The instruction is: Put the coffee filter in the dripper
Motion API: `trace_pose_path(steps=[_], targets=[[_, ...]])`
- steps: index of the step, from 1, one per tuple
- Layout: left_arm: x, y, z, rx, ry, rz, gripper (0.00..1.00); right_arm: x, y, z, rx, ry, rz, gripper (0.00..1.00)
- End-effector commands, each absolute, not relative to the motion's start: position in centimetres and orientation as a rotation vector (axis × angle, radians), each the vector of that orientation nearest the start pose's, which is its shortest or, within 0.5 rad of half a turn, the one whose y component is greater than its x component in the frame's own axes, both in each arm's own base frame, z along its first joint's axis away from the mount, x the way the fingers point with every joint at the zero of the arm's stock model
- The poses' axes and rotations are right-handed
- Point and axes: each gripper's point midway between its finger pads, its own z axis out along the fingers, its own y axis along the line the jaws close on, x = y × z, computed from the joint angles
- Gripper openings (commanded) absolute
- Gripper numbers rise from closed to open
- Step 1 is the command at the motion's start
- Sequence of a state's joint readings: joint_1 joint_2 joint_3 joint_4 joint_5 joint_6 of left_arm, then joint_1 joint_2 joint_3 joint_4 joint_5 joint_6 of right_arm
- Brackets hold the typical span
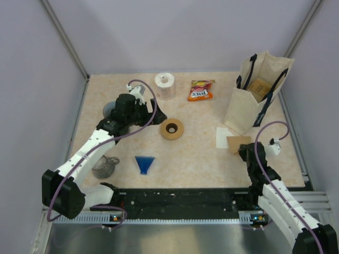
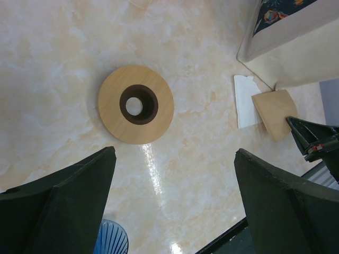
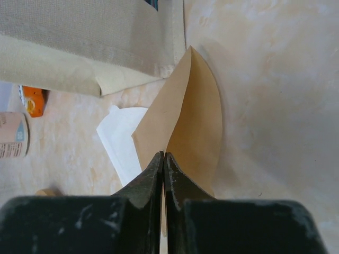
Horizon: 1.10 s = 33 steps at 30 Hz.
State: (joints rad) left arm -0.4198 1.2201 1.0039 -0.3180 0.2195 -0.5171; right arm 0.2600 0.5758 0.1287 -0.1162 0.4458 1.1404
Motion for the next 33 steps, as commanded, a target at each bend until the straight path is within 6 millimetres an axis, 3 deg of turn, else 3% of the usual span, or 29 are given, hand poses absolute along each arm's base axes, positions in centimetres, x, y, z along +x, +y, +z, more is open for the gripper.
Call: trace_pose_path(steps=[1, 8, 14, 20, 22, 25, 28, 33], targets=[[31.6, -20.4, 23.2, 0.044, 2.131, -0.781, 0.99, 25.4, 2.1, 8.1, 1.071, 1.747, 0.371, 0.0], [31.2, -20.3, 23.6, 0.056, 2.117, -0.792, 0.99, 25.0, 4.3, 12.9, 0.813, 1.822, 0.452, 0.0], [30.8, -20.7, 24.0, 0.082, 2.107, -0.817, 0.99, 24.1, 8.6, 18.2, 0.361, 1.895, 0.59, 0.0], [30.9, -20.8, 24.9, 0.095, 2.086, -0.826, 0.99, 23.9, 13.8, 21.7, -0.17, 1.9, 0.735, 0.0], [30.8, -20.6, 25.0, 0.091, 2.088, -0.818, 0.99, 22.8, 16.8, 22.6, -0.446, 1.863, 0.878, 0.0], [30.7, -20.5, 25.4, 0.104, 2.079, -0.81, 0.99, 22.8, 19.2, 24.2, -0.671, 1.76, 0.98, 0.0], [30.6, -20.2, 25.5, 0.101, 2.072, -0.794, 0.99, 23.0, 21.0, 25.1, -0.935, 1.621, 0.882, 0.0], [29.8, -20.8, 26.0, 0.126, 2.078, -0.849, 0.99, 18.1, 25.3, 23.4, -1.604, 1.238, 0.767, 0.0]])
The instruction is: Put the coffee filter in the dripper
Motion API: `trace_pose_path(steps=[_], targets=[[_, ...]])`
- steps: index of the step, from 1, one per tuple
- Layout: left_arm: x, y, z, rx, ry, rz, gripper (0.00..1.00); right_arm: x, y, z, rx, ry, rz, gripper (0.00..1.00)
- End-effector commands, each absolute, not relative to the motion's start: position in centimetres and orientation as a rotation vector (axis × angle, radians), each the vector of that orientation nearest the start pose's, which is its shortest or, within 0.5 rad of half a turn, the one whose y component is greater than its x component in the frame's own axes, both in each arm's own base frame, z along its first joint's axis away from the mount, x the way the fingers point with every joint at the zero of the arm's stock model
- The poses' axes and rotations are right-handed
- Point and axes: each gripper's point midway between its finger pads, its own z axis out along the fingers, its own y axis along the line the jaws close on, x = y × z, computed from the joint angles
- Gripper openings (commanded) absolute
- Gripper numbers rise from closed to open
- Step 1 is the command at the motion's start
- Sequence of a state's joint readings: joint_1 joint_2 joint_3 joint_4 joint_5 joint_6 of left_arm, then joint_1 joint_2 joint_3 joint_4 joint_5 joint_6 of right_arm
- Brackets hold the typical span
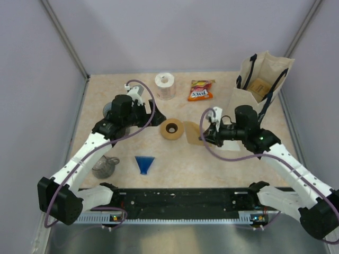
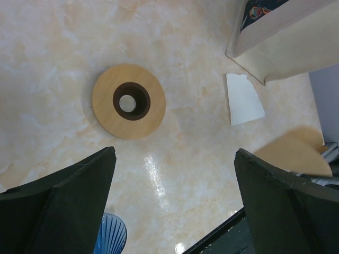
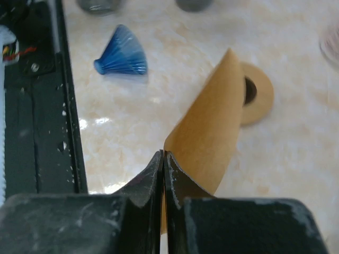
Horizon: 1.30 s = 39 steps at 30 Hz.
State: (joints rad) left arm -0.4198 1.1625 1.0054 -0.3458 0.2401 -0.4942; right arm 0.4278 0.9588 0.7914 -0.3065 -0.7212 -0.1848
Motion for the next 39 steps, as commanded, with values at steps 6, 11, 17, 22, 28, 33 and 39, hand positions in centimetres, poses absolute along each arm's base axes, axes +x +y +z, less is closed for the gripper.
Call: trace_pose_path(steps=[6, 11, 17, 22, 28, 33, 39], targets=[[28.4, -21.4, 27.4, 0.172, 2.052, -0.933, 0.99, 17.3, 27.1, 23.3, -1.887, 1.061, 0.714, 0.0], [26.5, -23.0, 27.7, 0.267, 2.045, -1.072, 0.99, 16.9, 27.8, 21.6, -2.061, 1.009, 0.681, 0.0], [24.3, -26.8, 24.6, 0.458, 2.156, -1.184, 0.99, 16.3, 28.3, 21.4, -2.165, 0.904, 0.653, 0.0], [23.4, -28.3, 23.3, 0.546, 2.191, -1.137, 0.99, 15.9, 28.6, 21.2, -2.204, 0.893, 0.656, 0.0], [22.2, -29.2, 21.9, 0.631, 2.217, -1.124, 0.99, 16.0, 28.7, 21.3, -2.208, 0.887, 0.65, 0.0], [21.7, -29.7, 21.6, 0.661, 2.225, -1.137, 0.99, 16.2, 28.6, 21.0, -2.211, 0.908, 0.642, 0.0], [21.7, -29.8, 20.6, 0.665, 2.257, -1.092, 0.98, 16.3, 28.7, 21.3, -2.208, 0.901, 0.638, 0.0]])
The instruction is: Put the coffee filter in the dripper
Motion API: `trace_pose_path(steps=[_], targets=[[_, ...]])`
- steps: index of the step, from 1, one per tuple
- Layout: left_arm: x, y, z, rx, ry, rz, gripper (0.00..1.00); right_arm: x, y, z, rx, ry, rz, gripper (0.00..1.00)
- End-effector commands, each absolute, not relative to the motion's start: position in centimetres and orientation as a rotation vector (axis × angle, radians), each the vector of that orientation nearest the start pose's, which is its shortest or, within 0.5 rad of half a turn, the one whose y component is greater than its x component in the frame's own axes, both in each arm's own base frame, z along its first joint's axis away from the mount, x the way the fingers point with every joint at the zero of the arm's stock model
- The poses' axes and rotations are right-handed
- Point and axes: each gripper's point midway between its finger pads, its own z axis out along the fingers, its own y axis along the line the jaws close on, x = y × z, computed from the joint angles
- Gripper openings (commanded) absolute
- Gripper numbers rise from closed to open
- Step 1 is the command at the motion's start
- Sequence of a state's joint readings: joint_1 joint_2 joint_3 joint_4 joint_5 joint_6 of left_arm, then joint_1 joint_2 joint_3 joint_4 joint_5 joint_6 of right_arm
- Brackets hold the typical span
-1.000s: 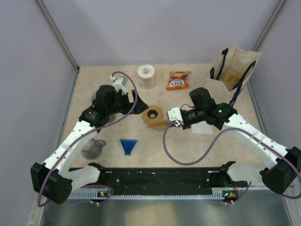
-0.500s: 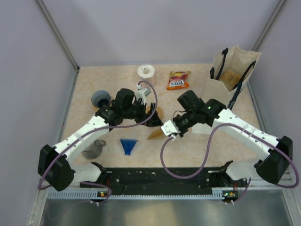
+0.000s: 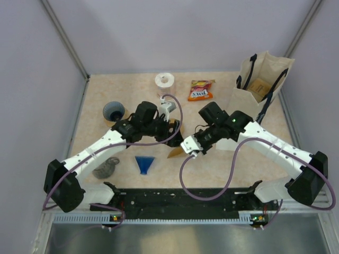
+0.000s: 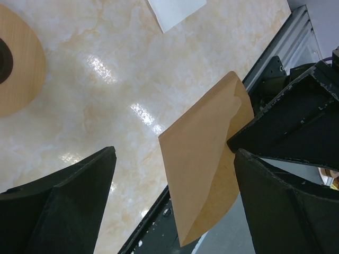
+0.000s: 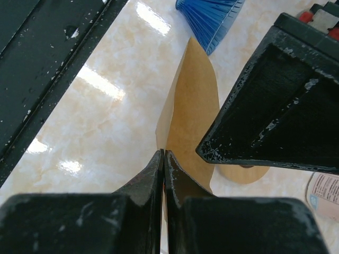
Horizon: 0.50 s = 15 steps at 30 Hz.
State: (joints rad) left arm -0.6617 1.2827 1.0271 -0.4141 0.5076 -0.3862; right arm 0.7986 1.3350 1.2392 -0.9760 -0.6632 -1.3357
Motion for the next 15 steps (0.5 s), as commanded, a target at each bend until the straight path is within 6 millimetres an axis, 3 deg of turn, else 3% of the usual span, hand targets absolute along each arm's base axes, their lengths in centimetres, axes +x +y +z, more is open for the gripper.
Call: trace_pose_path(steps=[1, 6, 9, 15], targets=[[21.34, -29.94, 20.34, 0.682, 2.265, -1.103, 0.97, 16.39, 28.77, 21.5, -2.204, 0.903, 0.633, 0.0], [20.64, -30.44, 19.58, 0.734, 2.286, -1.075, 0.91, 16.66, 28.82, 21.91, -2.193, 0.922, 0.622, 0.0], [20.87, -30.4, 19.78, 0.724, 2.277, -1.058, 0.83, 16.37, 28.71, 22.13, -2.192, 0.895, 0.622, 0.0], [21.41, -30.33, 19.77, 0.712, 2.275, -1.029, 0.47, 15.91, 28.47, 22.28, -2.189, 0.873, 0.626, 0.0]])
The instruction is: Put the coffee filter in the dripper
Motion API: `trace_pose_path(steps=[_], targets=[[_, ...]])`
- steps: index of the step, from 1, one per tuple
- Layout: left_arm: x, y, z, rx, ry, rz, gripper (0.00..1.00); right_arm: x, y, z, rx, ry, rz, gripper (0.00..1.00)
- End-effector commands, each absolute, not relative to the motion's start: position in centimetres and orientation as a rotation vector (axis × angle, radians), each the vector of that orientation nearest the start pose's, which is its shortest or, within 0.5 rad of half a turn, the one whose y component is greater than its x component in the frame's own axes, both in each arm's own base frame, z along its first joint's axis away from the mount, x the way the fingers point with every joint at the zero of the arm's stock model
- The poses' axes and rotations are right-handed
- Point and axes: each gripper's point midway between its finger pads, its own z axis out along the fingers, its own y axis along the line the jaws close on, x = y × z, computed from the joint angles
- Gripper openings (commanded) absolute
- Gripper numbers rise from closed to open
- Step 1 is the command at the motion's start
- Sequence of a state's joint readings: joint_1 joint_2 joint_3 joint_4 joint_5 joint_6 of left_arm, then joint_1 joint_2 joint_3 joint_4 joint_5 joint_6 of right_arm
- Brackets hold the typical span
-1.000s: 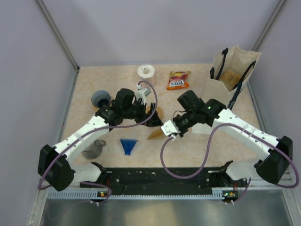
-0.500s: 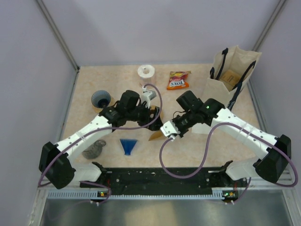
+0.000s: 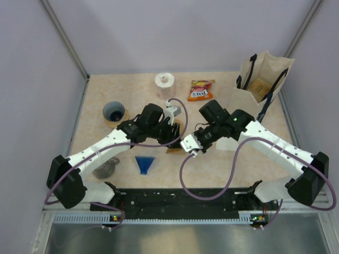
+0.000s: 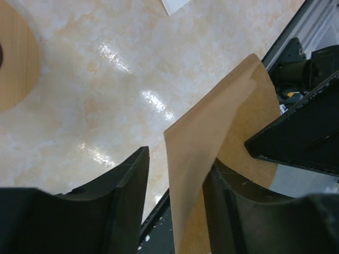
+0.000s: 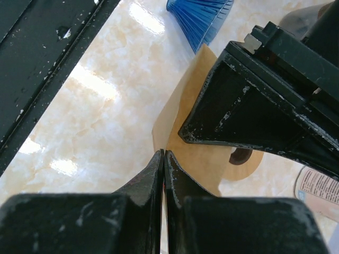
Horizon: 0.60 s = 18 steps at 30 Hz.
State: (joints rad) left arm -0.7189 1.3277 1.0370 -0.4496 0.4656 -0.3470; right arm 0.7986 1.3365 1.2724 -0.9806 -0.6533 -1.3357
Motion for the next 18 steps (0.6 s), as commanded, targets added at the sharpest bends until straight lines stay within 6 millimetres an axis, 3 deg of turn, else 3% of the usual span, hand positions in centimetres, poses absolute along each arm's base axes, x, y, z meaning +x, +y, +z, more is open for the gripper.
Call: trace_pose_path(steps=[1, 5, 10, 13, 18], targets=[[21.7, -30.2, 19.6, 0.704, 2.283, -1.005, 0.41, 15.8, 28.4, 22.1, -2.194, 0.872, 0.631, 0.0], [23.1, -29.0, 19.5, 0.656, 2.283, -0.874, 0.22, 15.2, 27.8, 21.5, -2.229, 0.857, 0.639, 0.0], [25.7, -28.6, 20.4, 0.579, 2.234, -0.76, 0.08, 14.1, 27.5, 20.5, -2.25, 0.879, 0.672, 0.0], [27.3, -27.8, 20.7, 0.544, 2.229, -0.657, 0.02, 13.8, 27.5, 20.3, -2.231, 0.899, 0.685, 0.0], [29.0, -26.2, 20.2, 0.486, 2.25, -0.495, 0.0, 13.6, 27.0, 19.9, -2.192, 0.906, 0.652, 0.0]])
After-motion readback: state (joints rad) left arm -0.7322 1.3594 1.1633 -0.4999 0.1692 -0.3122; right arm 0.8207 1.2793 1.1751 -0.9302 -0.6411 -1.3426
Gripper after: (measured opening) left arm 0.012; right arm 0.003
